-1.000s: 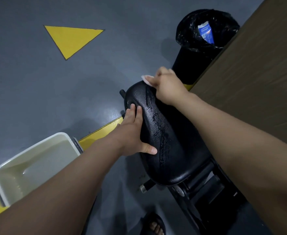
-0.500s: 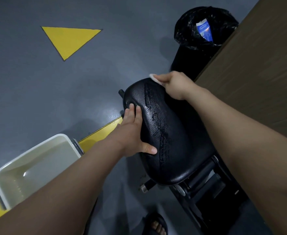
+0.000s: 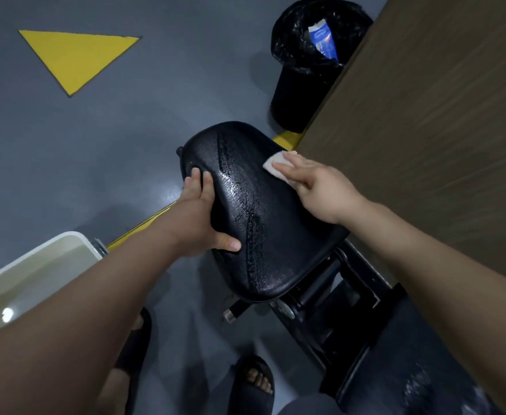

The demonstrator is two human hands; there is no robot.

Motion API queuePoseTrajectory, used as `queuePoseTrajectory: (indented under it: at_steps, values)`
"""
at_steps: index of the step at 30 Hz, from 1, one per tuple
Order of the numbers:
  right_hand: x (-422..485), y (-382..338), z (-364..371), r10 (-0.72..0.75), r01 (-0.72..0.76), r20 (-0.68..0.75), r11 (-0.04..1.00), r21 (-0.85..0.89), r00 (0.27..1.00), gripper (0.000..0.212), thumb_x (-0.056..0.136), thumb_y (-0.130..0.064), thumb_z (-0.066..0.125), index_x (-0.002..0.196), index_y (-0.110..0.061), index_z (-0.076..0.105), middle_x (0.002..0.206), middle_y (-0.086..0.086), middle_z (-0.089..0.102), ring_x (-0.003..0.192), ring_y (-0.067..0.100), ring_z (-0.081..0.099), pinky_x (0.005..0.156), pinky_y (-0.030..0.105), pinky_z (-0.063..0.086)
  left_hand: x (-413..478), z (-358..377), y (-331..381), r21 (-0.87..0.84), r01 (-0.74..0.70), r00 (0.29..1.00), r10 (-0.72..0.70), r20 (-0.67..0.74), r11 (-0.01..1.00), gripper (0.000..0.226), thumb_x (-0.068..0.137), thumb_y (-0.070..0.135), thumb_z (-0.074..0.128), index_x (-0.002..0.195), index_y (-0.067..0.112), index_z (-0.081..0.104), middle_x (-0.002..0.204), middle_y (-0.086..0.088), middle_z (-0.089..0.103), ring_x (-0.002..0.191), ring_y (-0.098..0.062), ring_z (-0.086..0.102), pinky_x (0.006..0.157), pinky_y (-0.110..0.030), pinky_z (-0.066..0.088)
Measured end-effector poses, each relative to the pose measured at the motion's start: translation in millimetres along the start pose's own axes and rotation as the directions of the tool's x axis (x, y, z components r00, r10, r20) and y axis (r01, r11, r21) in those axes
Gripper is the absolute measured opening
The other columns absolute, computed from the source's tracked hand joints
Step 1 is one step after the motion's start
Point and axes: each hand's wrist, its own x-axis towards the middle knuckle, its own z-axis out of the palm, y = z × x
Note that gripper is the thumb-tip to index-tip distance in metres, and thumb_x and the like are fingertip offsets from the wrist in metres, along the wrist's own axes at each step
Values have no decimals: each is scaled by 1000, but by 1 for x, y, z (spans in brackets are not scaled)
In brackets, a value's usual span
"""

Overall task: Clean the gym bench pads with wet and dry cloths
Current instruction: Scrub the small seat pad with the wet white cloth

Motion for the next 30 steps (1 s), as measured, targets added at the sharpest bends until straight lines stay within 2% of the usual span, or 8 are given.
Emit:
queuePoseTrajectory:
  at_steps: [3, 5, 10, 15, 17, 20, 25, 30]
  values:
    - [-11, 0, 4, -16, 16, 8, 1000, -23, 1000, 50, 103, -3, 50, 147, -24, 54, 162, 3, 36, 153, 18, 26, 116, 6, 6, 0, 1, -1, -4, -5, 1000, 5, -3, 1000, 150, 65, 54, 89, 157, 17, -24, 162, -4, -37, 152, -19, -26, 127, -36, 0]
    - [2, -6, 1, -12, 13, 25, 1000, -18, 1000, 52, 102, -3, 47, 149, -27, 52, 163, 2, 34, 154, 17, 25, 117, 8, 9, 1, 1, -2, -11, -6, 1000, 6, -6, 1000, 151, 64, 54, 89, 157, 16, -24, 162, -4, -37, 152, -18, -27, 127, -37, 0]
    - [80, -37, 0, 49, -43, 90, 997, -69, 995, 61, 101, -13, 42, 153, -43, 39, 167, -8, 21, 152, 23, 30, 123, 32, 24, 2, 3, -2, 10, -10, 1000, 11, -22, 1000, 152, 63, 58, 88, 157, 15, -24, 162, -6, -37, 152, -21, -28, 127, -39, -1]
    - [117, -63, 9, 24, -10, 119, 993, -116, 993, 66, 99, -9, 41, 157, -38, 33, 169, -4, 18, 155, 22, 20, 126, 34, 16, 3, 3, -3, 51, -9, 999, 11, -37, 999, 152, 64, 63, 85, 156, 14, -25, 162, -7, -36, 152, -22, -27, 128, -48, 4]
    - [106, -66, 11, -13, 26, 105, 993, -119, 994, 68, 97, -5, 40, 158, -35, 33, 169, -3, 18, 157, 21, 15, 126, 34, 14, 1, 3, -3, 46, -10, 999, 12, -47, 999, 150, 66, 62, 85, 157, 14, -24, 163, -7, -35, 153, -21, -26, 128, -43, 2]
    - [57, -65, 11, -83, 89, 93, 993, -71, 992, 65, 98, 1, 41, 156, -29, 39, 168, -2, 22, 157, 21, 12, 125, 27, 8, -3, 3, -1, 45, -6, 998, 9, -63, 999, 148, 66, 60, 85, 157, 15, -23, 164, -5, -33, 154, -20, -23, 128, -39, 2]
    - [-42, -61, 18, -145, 153, 116, 986, -62, 983, 56, 103, -22, 50, 157, -26, 38, 167, -4, 23, 157, 16, 8, 127, 31, 13, -10, 2, -1, 25, -6, 998, 7, -68, 1000, 147, 66, 61, 85, 159, 16, -20, 166, -4, -28, 155, -19, -18, 128, -38, 5]
    - [-34, -65, 17, -115, 129, 150, 988, -85, 982, 52, 108, -34, 39, 159, -31, 31, 168, -9, 16, 156, 9, 1, 128, 29, 7, -21, -1, 1, 43, -21, 1000, 21, -2, 999, 139, 75, 66, 76, 157, 8, -20, 165, -8, -30, 155, -21, -18, 128, -38, 4]
